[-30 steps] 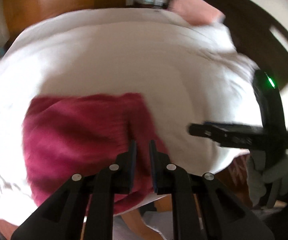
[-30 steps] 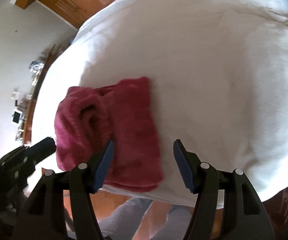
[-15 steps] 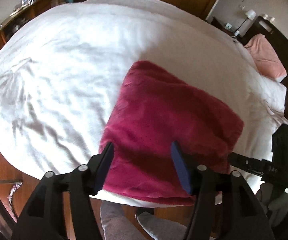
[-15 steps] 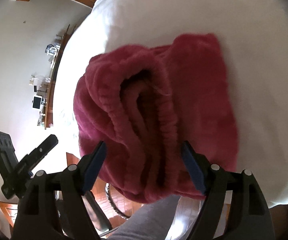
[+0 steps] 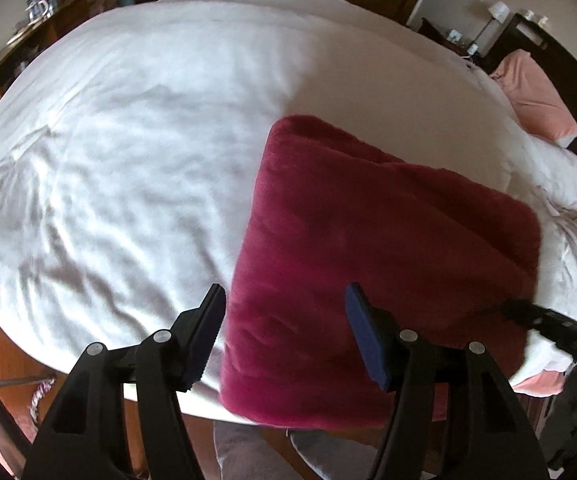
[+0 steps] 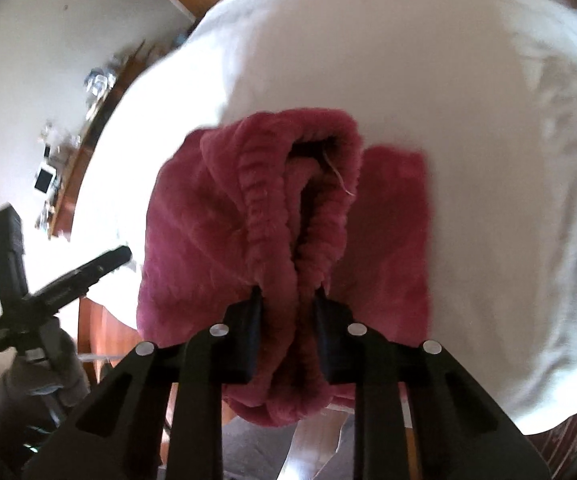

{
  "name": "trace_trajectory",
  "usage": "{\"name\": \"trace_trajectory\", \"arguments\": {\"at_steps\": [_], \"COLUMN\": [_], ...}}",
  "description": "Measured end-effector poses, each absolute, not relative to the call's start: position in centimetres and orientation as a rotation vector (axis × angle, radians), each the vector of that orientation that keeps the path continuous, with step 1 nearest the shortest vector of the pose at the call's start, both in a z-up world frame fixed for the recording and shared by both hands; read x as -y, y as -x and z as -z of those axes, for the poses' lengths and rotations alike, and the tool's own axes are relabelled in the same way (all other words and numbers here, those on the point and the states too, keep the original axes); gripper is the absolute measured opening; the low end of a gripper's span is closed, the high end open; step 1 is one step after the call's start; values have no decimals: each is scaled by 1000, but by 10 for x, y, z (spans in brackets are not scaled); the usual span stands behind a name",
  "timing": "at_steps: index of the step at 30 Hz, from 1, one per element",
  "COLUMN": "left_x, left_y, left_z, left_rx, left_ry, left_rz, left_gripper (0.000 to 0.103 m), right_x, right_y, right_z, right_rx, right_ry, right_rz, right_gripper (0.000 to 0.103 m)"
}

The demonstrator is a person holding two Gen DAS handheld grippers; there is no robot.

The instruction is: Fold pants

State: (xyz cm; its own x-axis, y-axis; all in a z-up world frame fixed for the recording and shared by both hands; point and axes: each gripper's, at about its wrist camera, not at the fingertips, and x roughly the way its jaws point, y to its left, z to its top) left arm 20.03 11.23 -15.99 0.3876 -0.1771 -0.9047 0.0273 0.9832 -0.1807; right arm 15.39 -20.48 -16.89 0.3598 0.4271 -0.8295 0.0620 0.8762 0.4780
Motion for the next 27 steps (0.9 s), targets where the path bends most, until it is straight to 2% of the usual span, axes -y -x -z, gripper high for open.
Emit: {"name": "trace_trajectory", "arguments": {"at_steps": [3, 8, 14, 16, 19, 22, 27], "left_x": [-95, -52, -7, -1, 8, 10, 12], "left_y": [-203, -201, -184, -181, -174, -174, -167], "left_z": [156, 160, 190, 204, 211, 206, 203], "left_rx": [-1151, -1165, -1251, -1279, -1274, -1260, -1256], "left_ry": [136, 84, 12, -20, -86, -62, -36], "left_rz": [179, 272, 379, 374, 366, 375, 384], "left_gripper": [63, 63, 63, 64, 68, 71, 71], "right_x": [232, 246, 248, 249, 244, 239, 247], "right_y": [-143, -134, -144, -145, -148, -147, -159], "right_z": [175, 225, 254, 253, 237, 216, 186], "right_rx": [-1197, -1276, -1287, -1296, -1286, -1248, -1164], "right_ry": [-514, -594, -612, -591, -520, -481, -541], "right_rz": [-222, -227, -195, -193, -194, -196, -221], "right_gripper": [22, 23, 26, 35, 40, 50, 51]}}
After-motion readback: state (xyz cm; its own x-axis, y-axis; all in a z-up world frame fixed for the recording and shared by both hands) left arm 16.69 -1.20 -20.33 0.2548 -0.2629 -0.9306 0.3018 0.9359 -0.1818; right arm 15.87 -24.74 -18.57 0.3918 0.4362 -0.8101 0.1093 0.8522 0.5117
